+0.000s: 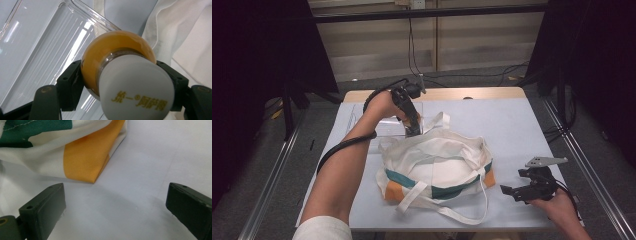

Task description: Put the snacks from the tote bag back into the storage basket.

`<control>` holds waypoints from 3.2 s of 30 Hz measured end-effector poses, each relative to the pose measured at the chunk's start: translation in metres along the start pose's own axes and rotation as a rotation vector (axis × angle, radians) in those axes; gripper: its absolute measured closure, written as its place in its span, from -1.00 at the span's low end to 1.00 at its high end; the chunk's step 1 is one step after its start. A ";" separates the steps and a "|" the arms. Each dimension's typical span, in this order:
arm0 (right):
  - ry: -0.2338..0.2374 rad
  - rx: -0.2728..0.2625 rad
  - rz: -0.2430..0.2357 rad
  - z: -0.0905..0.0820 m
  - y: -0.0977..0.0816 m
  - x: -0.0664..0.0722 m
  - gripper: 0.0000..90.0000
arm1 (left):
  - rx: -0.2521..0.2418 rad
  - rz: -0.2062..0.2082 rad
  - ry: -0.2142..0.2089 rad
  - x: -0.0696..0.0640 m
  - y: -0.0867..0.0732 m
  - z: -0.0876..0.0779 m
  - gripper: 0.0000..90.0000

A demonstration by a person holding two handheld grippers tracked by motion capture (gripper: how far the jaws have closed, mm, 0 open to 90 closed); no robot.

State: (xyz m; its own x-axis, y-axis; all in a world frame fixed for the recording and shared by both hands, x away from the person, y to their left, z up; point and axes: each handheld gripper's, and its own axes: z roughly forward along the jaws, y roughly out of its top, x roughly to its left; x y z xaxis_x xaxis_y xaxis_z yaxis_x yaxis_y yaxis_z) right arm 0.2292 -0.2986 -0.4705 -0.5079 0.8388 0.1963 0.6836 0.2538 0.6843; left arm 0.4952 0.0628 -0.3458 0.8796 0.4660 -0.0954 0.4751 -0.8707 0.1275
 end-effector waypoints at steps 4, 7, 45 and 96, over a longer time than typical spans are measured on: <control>-0.001 0.000 0.000 0.000 0.000 0.000 -0.95 | -0.007 -0.002 0.007 0.000 -0.001 0.000 -0.33; -0.001 0.000 -0.001 0.000 0.000 0.000 -0.95 | -0.011 -0.002 0.010 -0.001 -0.001 0.000 -0.33; -0.007 -0.012 -0.007 -0.004 0.000 -0.002 -0.95 | -0.082 -0.096 -0.008 0.004 -0.015 0.002 -0.71; -0.014 -0.016 -0.034 -0.008 0.003 0.005 -0.95 | -0.129 -0.123 -0.012 -0.021 -0.066 -0.021 -0.79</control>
State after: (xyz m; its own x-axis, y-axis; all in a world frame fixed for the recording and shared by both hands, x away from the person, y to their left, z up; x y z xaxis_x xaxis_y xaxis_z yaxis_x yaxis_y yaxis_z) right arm 0.2244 -0.2978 -0.4622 -0.5236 0.8363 0.1629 0.6575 0.2750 0.7015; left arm 0.4460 0.1144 -0.3320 0.8145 0.5654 -0.1302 0.5792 -0.7791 0.2400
